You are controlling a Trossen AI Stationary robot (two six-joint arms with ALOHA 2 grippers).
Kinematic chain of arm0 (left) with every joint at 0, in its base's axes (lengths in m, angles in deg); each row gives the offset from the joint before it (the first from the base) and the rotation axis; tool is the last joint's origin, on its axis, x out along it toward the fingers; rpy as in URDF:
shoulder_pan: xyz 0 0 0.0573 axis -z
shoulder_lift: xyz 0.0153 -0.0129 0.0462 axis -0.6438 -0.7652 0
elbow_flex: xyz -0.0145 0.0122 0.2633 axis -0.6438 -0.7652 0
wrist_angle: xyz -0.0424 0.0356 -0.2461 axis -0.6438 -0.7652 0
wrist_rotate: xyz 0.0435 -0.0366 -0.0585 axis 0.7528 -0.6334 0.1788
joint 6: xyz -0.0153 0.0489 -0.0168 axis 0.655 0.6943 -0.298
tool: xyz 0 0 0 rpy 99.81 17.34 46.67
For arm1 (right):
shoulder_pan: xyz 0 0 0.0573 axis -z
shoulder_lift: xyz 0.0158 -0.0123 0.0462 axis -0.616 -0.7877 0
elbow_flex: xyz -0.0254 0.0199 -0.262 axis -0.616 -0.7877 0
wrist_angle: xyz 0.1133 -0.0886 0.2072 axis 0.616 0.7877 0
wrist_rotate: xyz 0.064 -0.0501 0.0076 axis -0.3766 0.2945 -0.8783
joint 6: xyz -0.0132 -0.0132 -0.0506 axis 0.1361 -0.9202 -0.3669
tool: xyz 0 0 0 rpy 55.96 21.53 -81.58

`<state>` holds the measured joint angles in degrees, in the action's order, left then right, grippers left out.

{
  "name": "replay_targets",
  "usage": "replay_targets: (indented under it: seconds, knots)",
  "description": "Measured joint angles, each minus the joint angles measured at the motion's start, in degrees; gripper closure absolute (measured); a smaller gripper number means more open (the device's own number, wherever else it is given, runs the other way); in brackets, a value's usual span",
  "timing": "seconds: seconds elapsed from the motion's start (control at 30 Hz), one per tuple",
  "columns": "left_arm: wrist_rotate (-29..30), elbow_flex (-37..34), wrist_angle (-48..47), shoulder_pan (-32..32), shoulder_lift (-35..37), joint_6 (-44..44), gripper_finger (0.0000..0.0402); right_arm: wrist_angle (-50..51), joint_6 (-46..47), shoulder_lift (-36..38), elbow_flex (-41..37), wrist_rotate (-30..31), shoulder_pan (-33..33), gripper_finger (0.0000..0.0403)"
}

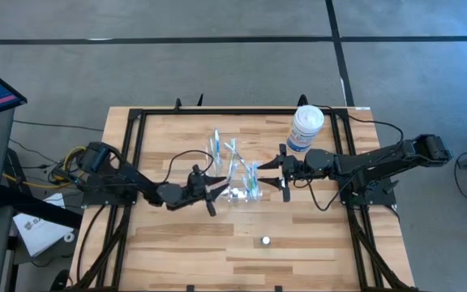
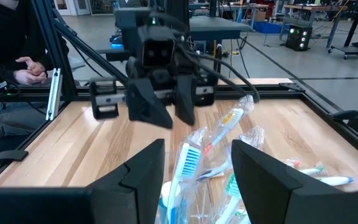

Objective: Pick & Place toothbrushing station
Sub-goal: Put the orange toothbrush into the transparent organizer

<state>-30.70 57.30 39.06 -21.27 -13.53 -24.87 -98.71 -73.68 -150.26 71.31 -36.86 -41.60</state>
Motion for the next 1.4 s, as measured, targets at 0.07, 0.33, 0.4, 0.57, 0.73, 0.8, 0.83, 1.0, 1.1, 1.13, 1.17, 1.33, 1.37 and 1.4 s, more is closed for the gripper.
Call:
replay_targets:
  seconds: [0.07,0.33,0.4,0.57,0.73,0.8,0.83,1.0,1.1,1.13,1.17,1.33,1.37,1.4]
  knots:
    - [0.09,-0.72,-0.99,0.68,2.11,0.06,0.0288,0.02,0.0,0.0,0.0,0.0,0.0,0.0226]
    - [1.5,-5.78,-6.92,2.2,11.09,-2.3,0.0288,0.02,0.0,0.0,0.0,0.0,0.0,0.0226]
    - [2.66,-7.15,-8.19,2.5,13.16,-2.39,0.029,0.02,0.0,0.0,0.0,0.0,-0.02,0.0226]
    - [7.17,-10.56,-11.76,2.93,18.05,-7.29,0.0296,0.02,0.0,0.0,0.0,0.0,0.0,0.0226]
    - [11.69,-12.55,-19.48,2.26,20.95,-15.36,0.03,0.02,0.0,0.0,0.0,0.0,0.0,0.0226]
    - [11.94,-12.8,-21.72,1.25,21.23,-18.93,0.0301,0.0,0.0,0.0,0.0,0.02,0.0,0.0226]
    - [11.93,-12.8,-22.78,0.64,21.23,-20.44,0.0301,-0.01,0.01,0.0,0.0,0.01,0.0,0.0226]
    - [10.72,-12.82,-27.34,-2.96,21.21,-24.3,0.0301,-0.02,0.02,0.0,0.0,0.02,-0.01,0.0226]
    - [8.94,-12.83,-28.57,-5.72,21.21,-25.26,0.0301,-0.02,0.02,0.0,0.0,0.0,-0.02,0.0226]
    - [7.9,-12.82,-29.41,-6.75,21.21,-26.14,0.0301,0.0,0.01,0.0,0.0,0.0,-0.01,0.0226]
    - [6.66,-12.82,-30.56,-7.89,21.21,-27.41,0.0301,-0.01,0.02,0.0,0.0,0.01,-0.01,0.0226]
    - [-0.6,-12.82,-37.12,-13.85,21.21,-33.73,0.0301,-0.02,0.02,0.0,0.0,0.02,-0.02,0.0226]
    - [-2.31,-12.82,-38.52,-15.26,21.21,-35.02,0.0301,-0.02,0.02,0.0,0.0,0.01,-0.01,0.0226]
    - [-3.94,-12.82,-39.68,-16.53,21.2,-35.87,0.0301,-0.02,0.02,0.0,0.0,0.0,-0.01,0.0226]
